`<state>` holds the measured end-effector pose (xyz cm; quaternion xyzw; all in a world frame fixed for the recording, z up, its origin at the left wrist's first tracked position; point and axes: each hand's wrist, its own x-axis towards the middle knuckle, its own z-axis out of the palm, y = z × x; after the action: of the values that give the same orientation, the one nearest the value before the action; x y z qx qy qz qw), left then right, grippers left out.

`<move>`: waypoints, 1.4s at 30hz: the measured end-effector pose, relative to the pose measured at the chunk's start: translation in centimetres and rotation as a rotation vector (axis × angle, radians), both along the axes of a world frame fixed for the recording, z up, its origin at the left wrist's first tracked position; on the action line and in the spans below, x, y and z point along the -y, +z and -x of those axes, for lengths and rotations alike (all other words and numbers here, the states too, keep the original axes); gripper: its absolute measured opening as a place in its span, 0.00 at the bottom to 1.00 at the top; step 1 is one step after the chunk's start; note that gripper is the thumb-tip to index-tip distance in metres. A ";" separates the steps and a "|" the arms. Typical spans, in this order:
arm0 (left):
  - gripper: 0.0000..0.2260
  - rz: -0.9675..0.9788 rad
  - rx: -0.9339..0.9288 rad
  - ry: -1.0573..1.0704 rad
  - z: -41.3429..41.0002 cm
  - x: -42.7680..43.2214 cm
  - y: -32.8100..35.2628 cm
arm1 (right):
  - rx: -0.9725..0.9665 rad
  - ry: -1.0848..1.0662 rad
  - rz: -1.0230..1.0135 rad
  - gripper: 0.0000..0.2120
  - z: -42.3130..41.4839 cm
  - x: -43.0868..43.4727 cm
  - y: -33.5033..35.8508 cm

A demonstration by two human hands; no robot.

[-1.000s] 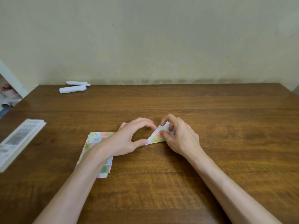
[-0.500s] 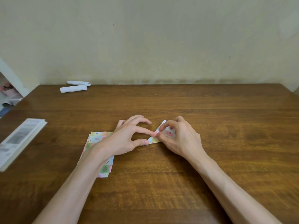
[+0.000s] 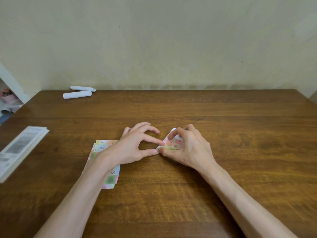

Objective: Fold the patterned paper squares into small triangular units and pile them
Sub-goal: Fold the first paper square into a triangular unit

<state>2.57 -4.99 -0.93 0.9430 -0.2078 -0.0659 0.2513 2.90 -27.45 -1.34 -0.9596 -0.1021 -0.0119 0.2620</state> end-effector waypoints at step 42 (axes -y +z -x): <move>0.08 -0.024 0.076 0.095 0.6 0.7 0.2 | 0.046 0.027 0.042 0.28 -0.2 -0.1 -1.3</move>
<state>1.95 -5.69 -0.76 0.9566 -0.1715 -0.0207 0.2347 3.13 -27.34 -2.63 -0.9629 -0.1214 -0.0282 0.2394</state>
